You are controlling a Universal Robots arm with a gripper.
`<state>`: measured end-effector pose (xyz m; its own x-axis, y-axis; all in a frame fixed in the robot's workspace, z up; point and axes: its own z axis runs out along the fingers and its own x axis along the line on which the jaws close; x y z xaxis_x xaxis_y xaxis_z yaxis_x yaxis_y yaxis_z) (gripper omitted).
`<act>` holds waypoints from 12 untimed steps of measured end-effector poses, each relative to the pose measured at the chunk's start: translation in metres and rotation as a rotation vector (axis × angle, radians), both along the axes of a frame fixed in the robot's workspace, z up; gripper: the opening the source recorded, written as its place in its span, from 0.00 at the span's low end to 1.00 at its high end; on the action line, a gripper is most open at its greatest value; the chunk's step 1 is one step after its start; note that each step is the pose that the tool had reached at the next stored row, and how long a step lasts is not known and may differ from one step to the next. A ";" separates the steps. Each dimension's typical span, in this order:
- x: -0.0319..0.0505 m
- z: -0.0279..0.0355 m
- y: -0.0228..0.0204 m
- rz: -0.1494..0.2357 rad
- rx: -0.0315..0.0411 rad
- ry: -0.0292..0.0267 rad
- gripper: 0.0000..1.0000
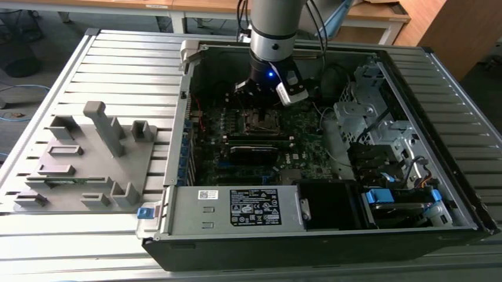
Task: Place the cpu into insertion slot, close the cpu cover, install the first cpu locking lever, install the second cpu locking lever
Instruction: 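Close the cpu cover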
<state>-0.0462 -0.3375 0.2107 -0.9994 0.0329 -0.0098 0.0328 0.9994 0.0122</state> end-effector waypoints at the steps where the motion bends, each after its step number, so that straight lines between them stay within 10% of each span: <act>1: 0.0000 0.0000 0.0000 0.000 0.0000 0.0000 0.11; 12: -0.0107 -0.0032 0.0000 0.000 0.0000 -0.0052 0.11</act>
<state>-0.0570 -0.3375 0.2075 -0.9993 0.0328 -0.0150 0.0326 0.9994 0.0124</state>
